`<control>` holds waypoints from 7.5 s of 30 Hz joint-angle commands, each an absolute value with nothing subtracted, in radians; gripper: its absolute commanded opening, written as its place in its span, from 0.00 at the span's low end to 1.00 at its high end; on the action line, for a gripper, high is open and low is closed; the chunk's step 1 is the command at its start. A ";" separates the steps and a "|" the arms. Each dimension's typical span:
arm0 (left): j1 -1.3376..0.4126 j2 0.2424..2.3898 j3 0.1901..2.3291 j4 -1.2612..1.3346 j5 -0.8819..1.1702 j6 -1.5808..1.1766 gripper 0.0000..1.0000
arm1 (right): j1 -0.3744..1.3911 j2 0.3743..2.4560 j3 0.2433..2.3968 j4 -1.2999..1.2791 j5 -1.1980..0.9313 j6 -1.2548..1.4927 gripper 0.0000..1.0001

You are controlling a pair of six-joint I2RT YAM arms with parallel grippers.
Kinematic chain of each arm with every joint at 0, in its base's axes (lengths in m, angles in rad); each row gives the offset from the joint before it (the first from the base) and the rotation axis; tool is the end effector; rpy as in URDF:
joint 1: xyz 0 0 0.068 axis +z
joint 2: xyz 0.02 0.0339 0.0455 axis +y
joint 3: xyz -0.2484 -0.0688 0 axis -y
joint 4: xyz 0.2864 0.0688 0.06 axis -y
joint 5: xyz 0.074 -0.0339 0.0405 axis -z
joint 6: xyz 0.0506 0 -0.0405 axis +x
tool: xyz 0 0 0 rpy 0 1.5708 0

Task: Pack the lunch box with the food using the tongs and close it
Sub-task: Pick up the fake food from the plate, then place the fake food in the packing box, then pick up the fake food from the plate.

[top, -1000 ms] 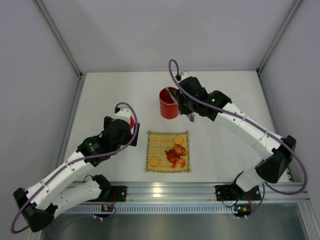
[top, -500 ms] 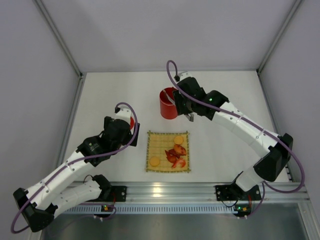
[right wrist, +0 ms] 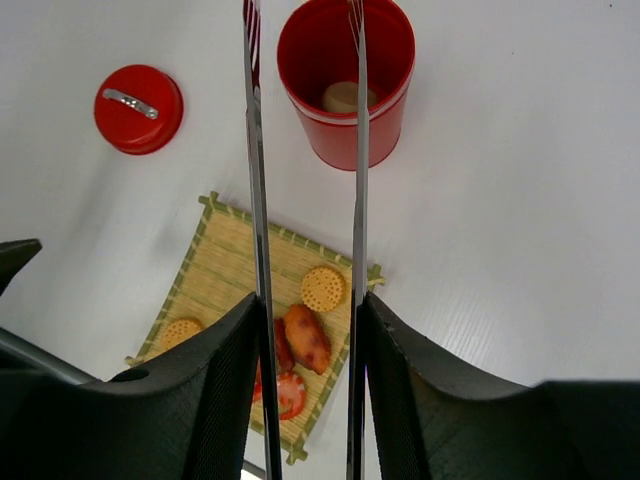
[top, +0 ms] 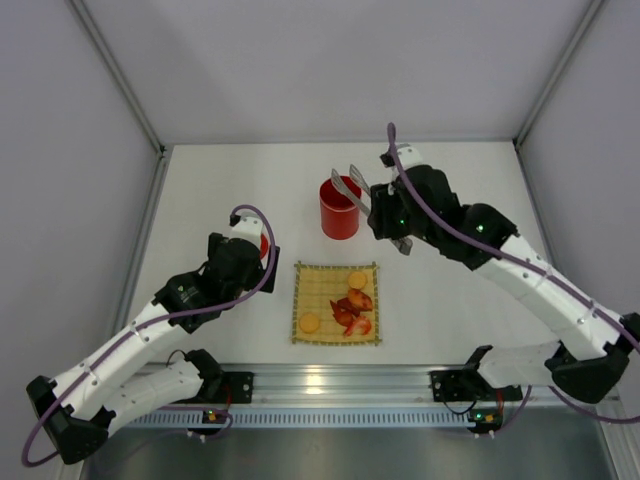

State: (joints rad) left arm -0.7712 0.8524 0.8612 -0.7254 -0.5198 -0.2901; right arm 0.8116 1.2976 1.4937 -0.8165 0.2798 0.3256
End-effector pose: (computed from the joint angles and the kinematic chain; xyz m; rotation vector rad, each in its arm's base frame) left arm 0.1834 -0.1432 0.2856 0.2609 2.1617 -0.0021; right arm 0.2318 0.2239 0.3960 -0.3710 2.1525 0.3450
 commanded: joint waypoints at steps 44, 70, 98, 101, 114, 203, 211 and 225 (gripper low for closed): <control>-0.772 0.831 0.854 -0.704 -0.515 -0.296 0.99 | 1.502 1.253 0.939 -0.603 0.394 0.735 0.51; -0.772 0.827 0.853 -0.703 -0.515 -0.296 0.99 | 1.549 1.261 0.923 -0.646 0.416 0.781 0.37; -0.772 0.833 0.854 -0.704 -0.514 -0.296 0.99 | 1.129 1.083 1.284 -0.831 0.538 0.480 0.36; -0.772 0.831 0.854 -0.704 -0.514 -0.296 0.99 | 1.025 1.135 1.376 -0.828 0.525 0.418 0.36; -0.772 0.830 0.854 -0.703 -0.512 -0.296 0.99 | 0.781 1.360 1.523 -0.738 0.324 0.319 0.36; -0.772 0.815 0.850 -0.699 -0.497 -0.291 0.99 | 1.331 1.080 0.920 -0.963 0.594 0.831 0.46; -0.772 0.813 0.850 -0.699 -0.495 -0.290 0.99 | 1.331 1.160 0.948 -0.902 0.595 0.822 0.46; -0.772 0.811 0.850 -0.699 -0.492 -0.290 0.99 | 1.332 1.229 0.986 -0.882 0.594 0.805 0.47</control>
